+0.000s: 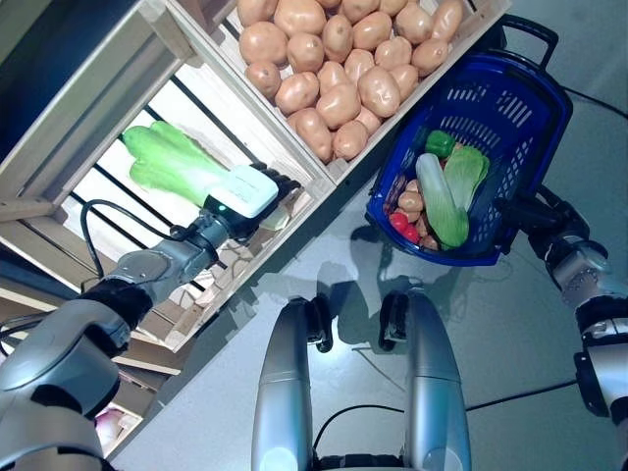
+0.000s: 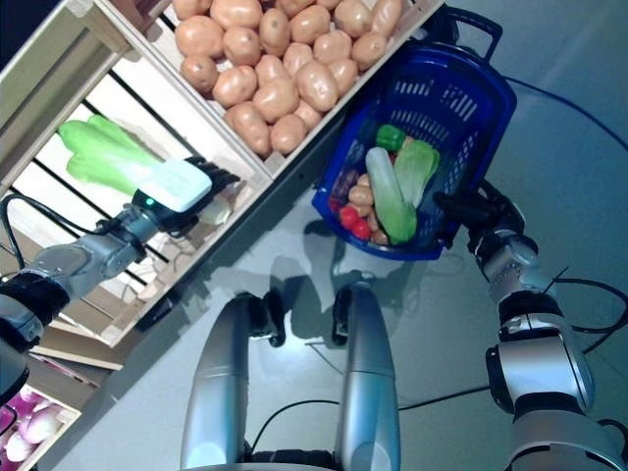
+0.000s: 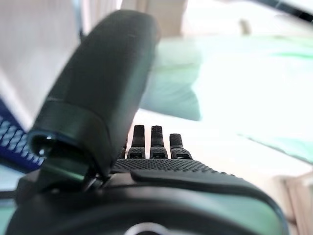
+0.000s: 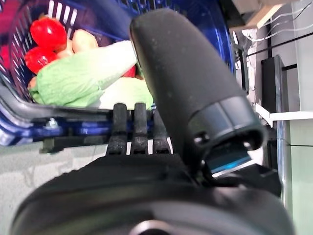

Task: Put vegetables into the basket

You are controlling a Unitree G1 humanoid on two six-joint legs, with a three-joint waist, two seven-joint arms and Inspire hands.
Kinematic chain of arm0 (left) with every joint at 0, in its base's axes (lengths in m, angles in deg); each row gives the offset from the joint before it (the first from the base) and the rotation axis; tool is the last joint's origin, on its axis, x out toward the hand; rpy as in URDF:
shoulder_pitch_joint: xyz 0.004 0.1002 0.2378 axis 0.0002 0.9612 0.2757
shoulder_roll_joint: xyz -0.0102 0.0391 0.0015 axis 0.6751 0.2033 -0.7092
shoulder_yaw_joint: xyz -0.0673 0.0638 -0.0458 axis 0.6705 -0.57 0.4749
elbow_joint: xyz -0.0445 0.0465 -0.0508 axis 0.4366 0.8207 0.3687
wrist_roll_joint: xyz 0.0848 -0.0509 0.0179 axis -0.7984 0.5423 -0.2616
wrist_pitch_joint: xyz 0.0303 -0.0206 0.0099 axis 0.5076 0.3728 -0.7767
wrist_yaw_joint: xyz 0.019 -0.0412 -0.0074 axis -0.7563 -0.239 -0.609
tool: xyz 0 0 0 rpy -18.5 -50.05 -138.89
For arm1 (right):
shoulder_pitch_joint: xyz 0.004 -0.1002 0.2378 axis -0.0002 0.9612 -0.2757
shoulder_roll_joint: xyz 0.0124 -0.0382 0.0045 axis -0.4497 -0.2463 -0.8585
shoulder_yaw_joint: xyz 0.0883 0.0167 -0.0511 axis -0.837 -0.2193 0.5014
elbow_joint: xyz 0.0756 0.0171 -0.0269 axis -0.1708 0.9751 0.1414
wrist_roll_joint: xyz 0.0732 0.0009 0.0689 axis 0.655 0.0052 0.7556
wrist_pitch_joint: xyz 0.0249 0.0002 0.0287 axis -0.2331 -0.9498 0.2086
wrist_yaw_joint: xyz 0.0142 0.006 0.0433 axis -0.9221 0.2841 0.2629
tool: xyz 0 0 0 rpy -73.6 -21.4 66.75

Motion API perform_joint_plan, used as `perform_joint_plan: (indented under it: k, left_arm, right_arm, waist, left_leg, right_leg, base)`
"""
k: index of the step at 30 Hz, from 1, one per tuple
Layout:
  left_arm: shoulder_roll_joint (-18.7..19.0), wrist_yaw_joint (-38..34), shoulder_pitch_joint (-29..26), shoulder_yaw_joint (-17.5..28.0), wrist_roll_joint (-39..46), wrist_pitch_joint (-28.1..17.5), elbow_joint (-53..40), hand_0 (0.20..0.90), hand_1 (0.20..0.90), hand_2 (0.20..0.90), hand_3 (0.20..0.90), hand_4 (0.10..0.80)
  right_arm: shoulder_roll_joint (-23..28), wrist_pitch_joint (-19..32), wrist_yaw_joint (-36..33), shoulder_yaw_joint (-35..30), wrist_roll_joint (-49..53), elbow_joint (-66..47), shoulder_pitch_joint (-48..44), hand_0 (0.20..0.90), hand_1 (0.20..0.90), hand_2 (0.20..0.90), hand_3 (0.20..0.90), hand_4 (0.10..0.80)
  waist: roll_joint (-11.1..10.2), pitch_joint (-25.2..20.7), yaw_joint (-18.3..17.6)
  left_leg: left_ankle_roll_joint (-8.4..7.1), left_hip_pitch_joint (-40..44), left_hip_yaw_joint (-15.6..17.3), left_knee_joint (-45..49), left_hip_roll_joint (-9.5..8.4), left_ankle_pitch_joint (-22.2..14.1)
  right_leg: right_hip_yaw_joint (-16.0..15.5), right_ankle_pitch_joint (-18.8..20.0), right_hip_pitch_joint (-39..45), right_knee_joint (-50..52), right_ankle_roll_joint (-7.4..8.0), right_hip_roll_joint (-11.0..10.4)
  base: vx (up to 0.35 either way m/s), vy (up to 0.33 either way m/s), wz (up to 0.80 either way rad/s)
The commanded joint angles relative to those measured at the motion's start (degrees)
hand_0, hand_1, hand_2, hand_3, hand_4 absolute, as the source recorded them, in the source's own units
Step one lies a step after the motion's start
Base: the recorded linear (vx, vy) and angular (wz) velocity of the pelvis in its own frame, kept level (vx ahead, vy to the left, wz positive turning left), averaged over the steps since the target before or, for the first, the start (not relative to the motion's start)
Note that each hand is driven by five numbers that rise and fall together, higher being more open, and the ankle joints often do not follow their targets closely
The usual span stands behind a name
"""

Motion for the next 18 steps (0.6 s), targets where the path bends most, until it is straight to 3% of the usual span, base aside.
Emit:
perform_joint_plan:
  k: [1, 7, 18]
  left_arm:
    - [1.9, 1.2, -6.9, 1.4, 4.0, 4.7, 3.0, 0.900, 0.900, 0.900, 0.900, 0.800]
    - [0.8, 5.7, -5.3, 1.9, 6.2, 9.6, 5.2, 0.900, 0.900, 0.900, 0.900, 0.800]
    - [-3.7, 7.4, -8.1, 4.0, 13.5, 12.4, 11.2, 0.900, 0.900, 0.900, 0.900, 0.800]
  right_arm:
    - [3.6, 3.7, 1.2, 1.4, 3.7, 2.5, -3.2, 0.900, 0.900, 0.900, 0.900, 0.800]
    - [3.7, 3.6, 0.0, 1.3, 4.5, 1.7, -2.8, 0.900, 0.900, 0.900, 0.900, 0.800]
    - [2.8, 4.2, 0.3, 2.0, 4.9, 2.6, -5.2, 0.900, 0.900, 0.900, 0.900, 0.800]
  waist:
    - [0.5, -0.3, -0.3]
    - [0.5, -0.3, -0.3]
    - [0.4, -0.3, -0.3]
  left_leg:
    - [1.28, 2.8, 0.8, -4.4, -0.49, -0.8]
    - [0.97, 1.2, 0.4, -4.6, -0.67, -0.8]
    - [1.14, -2.9, 0.0, -3.3, -0.70, -0.7]
  right_leg:
    - [-1.2, 3.6, 3.8, -4.0, 1.01, -2.3]
    - [-1.2, 4.0, 2.2, -4.3, 1.43, -2.4]
    - [-0.6, 4.5, -1.5, -3.6, 1.57, -2.1]
  base:
    - [-0.038, -0.019, 0.00]
    - [-0.017, -0.006, 0.00]
    - [-0.003, 0.002, 0.00]
